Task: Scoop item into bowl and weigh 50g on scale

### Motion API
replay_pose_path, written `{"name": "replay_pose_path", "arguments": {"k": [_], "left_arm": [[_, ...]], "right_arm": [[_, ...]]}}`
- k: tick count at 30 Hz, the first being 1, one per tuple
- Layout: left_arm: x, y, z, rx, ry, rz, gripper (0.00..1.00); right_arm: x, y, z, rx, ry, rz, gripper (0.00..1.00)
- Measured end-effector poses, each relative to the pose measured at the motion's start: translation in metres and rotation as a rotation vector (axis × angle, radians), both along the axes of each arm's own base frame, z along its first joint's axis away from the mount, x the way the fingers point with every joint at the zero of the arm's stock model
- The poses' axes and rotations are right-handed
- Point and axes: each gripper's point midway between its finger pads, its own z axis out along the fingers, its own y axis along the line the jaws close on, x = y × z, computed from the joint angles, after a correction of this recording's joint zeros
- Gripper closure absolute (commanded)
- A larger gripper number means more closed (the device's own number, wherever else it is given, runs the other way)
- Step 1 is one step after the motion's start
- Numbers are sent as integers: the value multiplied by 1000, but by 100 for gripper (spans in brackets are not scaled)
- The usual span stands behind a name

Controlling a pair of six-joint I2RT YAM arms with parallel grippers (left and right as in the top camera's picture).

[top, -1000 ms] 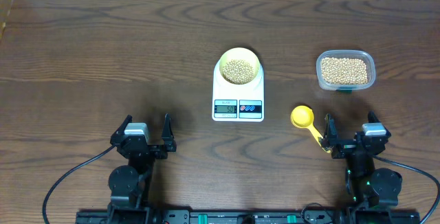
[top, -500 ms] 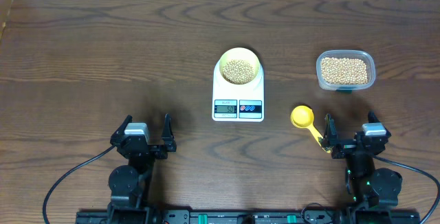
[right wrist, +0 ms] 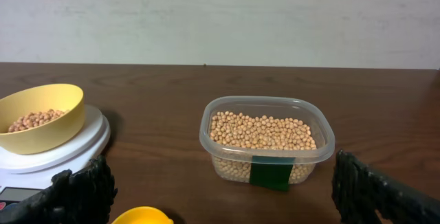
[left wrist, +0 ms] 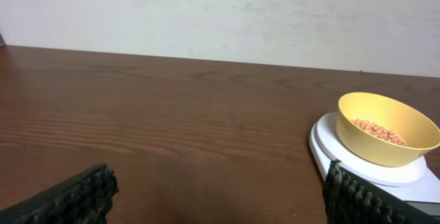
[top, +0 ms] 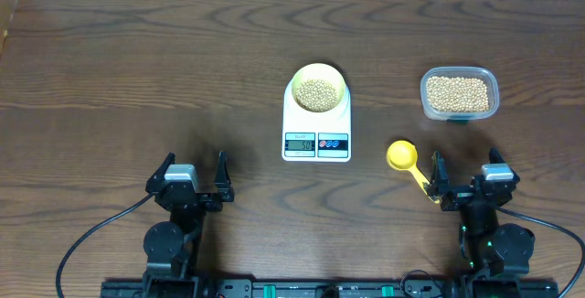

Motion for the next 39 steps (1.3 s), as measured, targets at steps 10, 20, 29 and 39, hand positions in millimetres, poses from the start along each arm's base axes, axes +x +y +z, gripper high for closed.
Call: {"name": "replay_pose_path", "arguments": {"k": [10, 20, 29, 39], "left_arm": [[0, 16, 0, 0, 0, 66, 2], [0, 18, 0, 0, 0, 72, 2], [0, 18, 0, 0, 0, 72, 2], [0, 18, 0, 0, 0, 72, 2]], "right_arm": [[0, 0, 0, 0, 0, 0, 1], [0, 0, 0, 0, 0, 0, 1], [0, 0, 0, 0, 0, 0, 1], [0, 0, 0, 0, 0, 0, 1]]}}
